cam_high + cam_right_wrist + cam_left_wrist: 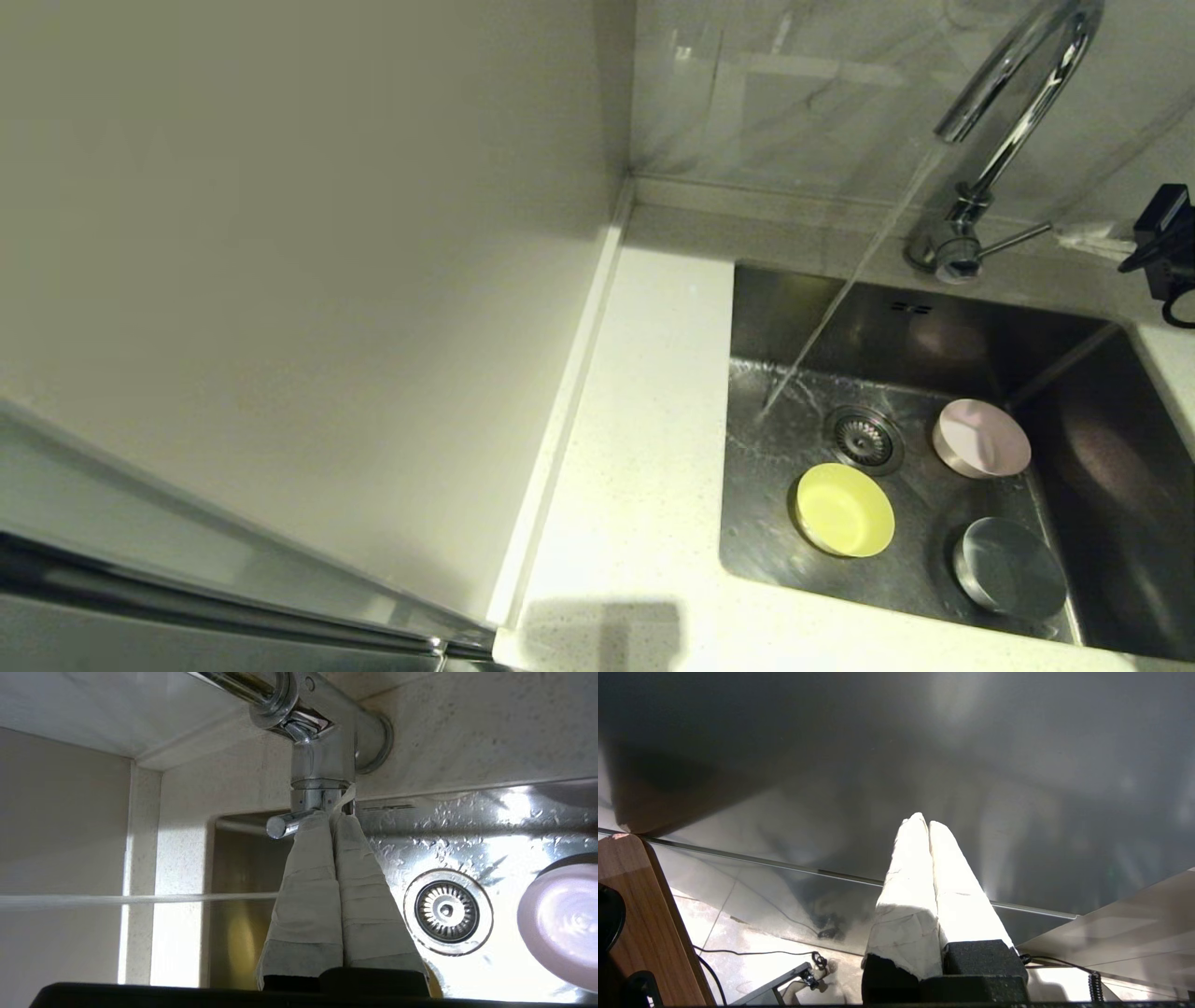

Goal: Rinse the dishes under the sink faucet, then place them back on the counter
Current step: Turn on the faucet, then wait for the water to rinse the bowl

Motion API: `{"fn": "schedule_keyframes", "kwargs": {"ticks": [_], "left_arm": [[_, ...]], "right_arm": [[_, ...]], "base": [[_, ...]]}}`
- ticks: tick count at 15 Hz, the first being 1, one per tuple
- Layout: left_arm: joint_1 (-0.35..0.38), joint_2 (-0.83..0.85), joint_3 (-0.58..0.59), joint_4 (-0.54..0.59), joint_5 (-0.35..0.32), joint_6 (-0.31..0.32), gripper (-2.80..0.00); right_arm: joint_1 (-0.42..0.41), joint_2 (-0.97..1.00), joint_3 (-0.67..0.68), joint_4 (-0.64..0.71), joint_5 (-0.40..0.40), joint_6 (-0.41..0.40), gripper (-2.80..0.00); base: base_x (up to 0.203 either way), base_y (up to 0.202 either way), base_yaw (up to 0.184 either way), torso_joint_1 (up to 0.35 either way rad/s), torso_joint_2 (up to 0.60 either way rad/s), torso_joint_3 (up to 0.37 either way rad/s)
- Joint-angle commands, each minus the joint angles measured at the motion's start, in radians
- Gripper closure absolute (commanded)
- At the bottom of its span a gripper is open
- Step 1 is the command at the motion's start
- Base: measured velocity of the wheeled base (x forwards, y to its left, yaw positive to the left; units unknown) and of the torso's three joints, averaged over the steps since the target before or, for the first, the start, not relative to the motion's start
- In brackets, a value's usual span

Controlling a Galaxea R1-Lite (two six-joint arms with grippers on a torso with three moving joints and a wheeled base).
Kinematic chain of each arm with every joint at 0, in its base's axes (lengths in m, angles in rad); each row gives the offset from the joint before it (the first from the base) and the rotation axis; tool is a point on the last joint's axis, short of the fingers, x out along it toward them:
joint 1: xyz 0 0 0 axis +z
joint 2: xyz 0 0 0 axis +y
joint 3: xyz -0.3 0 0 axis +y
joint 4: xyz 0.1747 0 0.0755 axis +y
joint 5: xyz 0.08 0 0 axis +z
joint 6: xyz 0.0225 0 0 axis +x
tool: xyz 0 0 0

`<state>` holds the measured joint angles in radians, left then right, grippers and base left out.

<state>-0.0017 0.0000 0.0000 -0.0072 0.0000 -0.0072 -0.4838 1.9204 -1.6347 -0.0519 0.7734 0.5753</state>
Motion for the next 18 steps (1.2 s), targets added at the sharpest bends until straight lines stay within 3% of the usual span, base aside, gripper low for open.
{"fn": "schedule_keyframes", "kwargs": {"ticks": [1, 5, 9, 13, 16, 18], "left_arm": [[0.0, 0.0, 0.003, 0.0, 0.0, 0.0, 0.0], [0.0, 0.0, 0.003, 0.0, 0.0, 0.0, 0.0], [0.0, 0.0, 0.003, 0.0, 0.0, 0.0, 0.0], [0.0, 0.0, 0.003, 0.0, 0.0, 0.0, 0.0], [0.0, 0.0, 0.003, 0.0, 0.0, 0.0, 0.0], [0.0, 0.0, 0.002, 0.0, 0.0, 0.0, 0.0]], "right_arm": [[-0.001, -0.005, 0.003, -0.002, -0.004, 0.003, 0.0], [-0.044, -0.048, 0.094, -0.002, -0.017, -0.038, 0.0], [-0.157, -0.185, 0.274, -0.002, -0.072, -0.222, 0.0], [-0.241, -0.362, 0.376, 0.008, -0.113, -0.291, 0.0], [-0.241, -0.524, 0.405, 0.127, -0.107, -0.29, 0.0], [-0.133, -0.621, 0.402, 0.246, -0.1, -0.256, 0.0]], "base": [[0.0, 0.0, 0.0, 0.0, 0.0, 0.0], [0.0, 0.0, 0.0, 0.0, 0.0, 0.0], [0.0, 0.0, 0.0, 0.0, 0.0, 0.0], [0.0, 0.0, 0.0, 0.0, 0.0, 0.0], [0.0, 0.0, 0.0, 0.0, 0.0, 0.0], [0.0, 0.0, 0.0, 0.0, 0.0, 0.0]]}}
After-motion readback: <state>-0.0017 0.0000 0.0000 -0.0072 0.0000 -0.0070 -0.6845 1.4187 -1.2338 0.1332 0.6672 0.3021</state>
